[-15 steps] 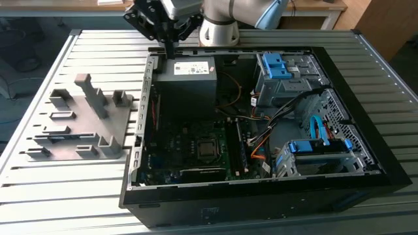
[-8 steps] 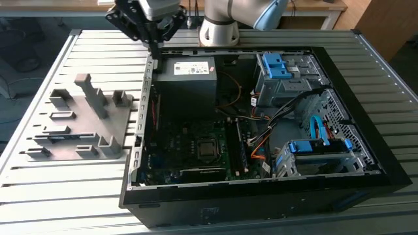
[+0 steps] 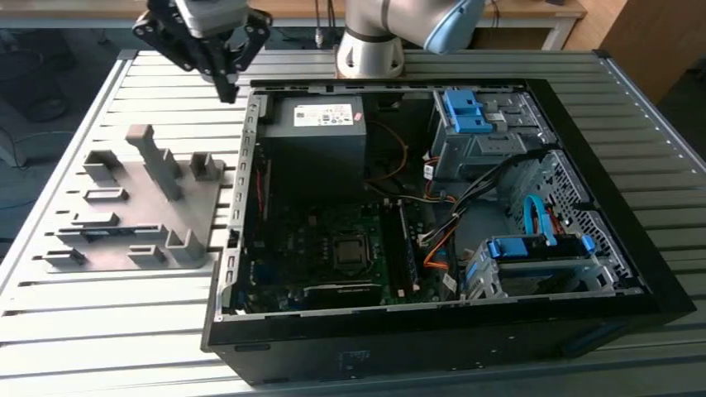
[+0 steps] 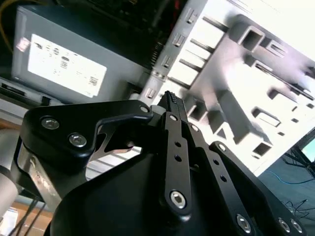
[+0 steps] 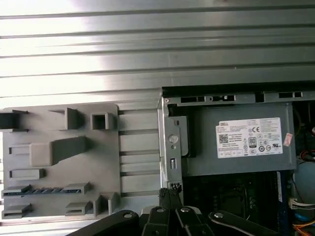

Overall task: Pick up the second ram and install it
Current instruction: 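Reach for the second ram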

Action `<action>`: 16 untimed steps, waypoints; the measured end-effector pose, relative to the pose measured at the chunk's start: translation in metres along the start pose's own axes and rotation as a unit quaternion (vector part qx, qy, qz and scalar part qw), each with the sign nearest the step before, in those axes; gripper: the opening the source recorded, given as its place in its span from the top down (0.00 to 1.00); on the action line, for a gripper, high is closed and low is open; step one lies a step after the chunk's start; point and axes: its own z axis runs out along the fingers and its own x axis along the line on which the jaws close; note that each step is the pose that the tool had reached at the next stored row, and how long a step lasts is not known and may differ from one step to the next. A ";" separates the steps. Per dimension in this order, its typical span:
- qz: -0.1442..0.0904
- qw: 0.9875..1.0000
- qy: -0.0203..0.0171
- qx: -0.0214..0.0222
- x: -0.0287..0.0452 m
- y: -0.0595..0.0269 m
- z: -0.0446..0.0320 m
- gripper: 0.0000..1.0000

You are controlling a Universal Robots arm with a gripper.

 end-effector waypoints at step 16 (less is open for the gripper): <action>0.000 1.000 0.000 0.000 0.0428 -0.0122 0.0035 0.90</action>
